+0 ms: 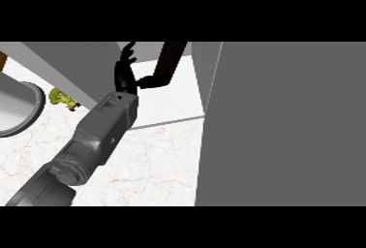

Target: Pick up the wine, place it into the cabinet and close the cabinet

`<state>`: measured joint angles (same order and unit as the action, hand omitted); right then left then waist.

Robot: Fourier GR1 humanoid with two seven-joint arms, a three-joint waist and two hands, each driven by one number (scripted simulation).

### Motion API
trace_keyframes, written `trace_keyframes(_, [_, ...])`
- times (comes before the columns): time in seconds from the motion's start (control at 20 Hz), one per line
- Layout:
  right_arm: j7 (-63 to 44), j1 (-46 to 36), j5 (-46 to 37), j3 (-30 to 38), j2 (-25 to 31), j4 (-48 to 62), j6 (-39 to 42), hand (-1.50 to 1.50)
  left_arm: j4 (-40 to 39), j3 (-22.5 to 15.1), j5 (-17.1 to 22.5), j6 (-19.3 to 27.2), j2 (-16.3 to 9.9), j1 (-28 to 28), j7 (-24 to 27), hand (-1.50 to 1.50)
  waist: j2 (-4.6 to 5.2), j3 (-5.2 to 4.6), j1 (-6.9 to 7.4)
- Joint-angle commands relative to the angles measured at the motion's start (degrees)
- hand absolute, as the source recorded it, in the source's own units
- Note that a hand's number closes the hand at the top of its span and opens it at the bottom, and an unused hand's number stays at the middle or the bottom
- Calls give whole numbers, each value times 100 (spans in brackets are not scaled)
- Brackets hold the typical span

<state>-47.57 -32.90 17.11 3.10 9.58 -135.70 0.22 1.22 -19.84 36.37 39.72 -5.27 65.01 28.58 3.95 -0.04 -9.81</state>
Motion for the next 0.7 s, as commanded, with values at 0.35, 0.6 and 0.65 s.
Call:
trace_keyframes(0.35, [-82,63,-23,-116,-10,-206,-30,-150,-97,-346,-370,-902,-510,-90,238,-150,-75,-18,172])
trace_keyframes(0.6, [33,139,95,59,-57,-140,-66,-150,429,-119,-142,-1979,-482,95,488,-150,-142,-15,330])
trace_keyframes(0.65, [-57,105,6,-66,-31,-148,-66,-150,508,-95,-123,-2162,-329,-194,855,-150,-163,-24,409])
